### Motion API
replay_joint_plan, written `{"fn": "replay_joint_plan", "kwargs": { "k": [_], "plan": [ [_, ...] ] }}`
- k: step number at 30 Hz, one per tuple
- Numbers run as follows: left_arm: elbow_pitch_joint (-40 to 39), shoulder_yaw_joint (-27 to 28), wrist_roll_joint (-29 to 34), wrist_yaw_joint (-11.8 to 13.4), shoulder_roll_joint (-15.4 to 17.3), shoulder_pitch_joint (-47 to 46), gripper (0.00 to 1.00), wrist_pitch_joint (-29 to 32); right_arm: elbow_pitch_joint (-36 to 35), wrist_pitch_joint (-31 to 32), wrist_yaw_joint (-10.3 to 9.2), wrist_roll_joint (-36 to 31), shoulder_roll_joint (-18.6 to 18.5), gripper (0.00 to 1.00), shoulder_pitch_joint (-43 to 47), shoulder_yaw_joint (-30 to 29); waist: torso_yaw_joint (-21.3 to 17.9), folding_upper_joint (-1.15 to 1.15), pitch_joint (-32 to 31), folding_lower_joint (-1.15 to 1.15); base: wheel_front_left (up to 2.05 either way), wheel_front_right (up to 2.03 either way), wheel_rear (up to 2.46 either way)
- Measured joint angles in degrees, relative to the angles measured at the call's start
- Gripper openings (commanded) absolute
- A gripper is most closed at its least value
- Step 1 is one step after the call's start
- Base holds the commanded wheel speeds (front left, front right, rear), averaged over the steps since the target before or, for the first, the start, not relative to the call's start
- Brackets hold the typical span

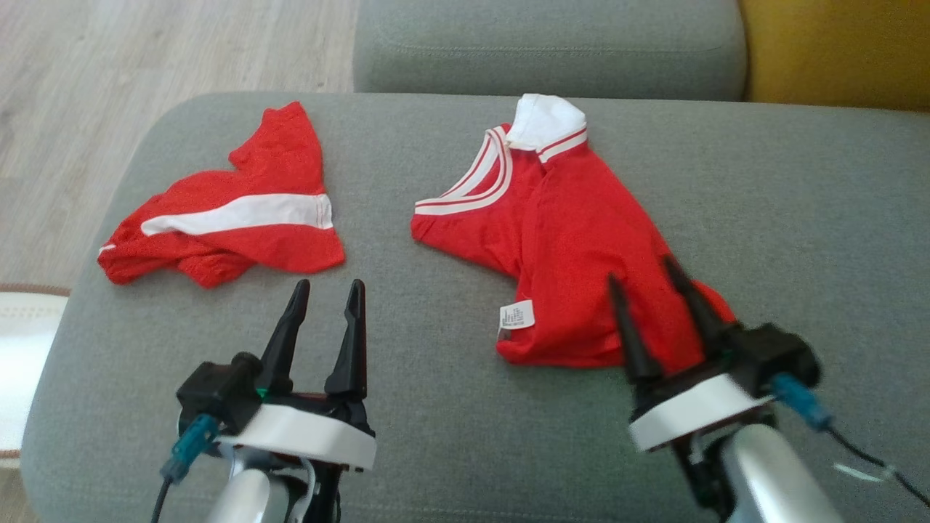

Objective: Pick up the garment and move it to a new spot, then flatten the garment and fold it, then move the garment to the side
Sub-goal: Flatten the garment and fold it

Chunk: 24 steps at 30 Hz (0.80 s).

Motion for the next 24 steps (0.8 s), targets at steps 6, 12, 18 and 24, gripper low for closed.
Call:
{"fn": "replay_joint_plan", "kwargs": {
  "k": [6,12,18,24],
  "plan": [
    [0.0,-0.4,-0.1,0.0,0.0,-0.1,1.0,0.0,1.0,4.8,0.0,-1.5,-1.4,1.0,-0.3,9.1,1.7,0.0,1.5,0.0,0.0,0.0,0.0],
    [0.2,-1.6,-0.7,0.5,0.0,-0.6,1.0,0.0,7.5,7.2,0.0,-2.6,-3.0,1.0,-1.9,11.9,4.3,0.0,3.4,0.0,0.0,0.0,0.0],
    [0.3,-2.0,-0.7,0.6,0.0,-1.6,1.0,0.0,12.2,7.5,0.0,-5.5,-3.8,1.0,-5.5,14.6,6.6,0.0,4.9,0.0,0.0,0.0,0.0],
    [0.3,-2.2,-1.3,0.8,0.0,-2.4,1.0,0.0,17.9,7.5,0.0,-10.3,-4.7,1.0,-7.7,14.7,8.8,0.0,6.5,0.0,0.0,0.0,0.0]
  ]
}}
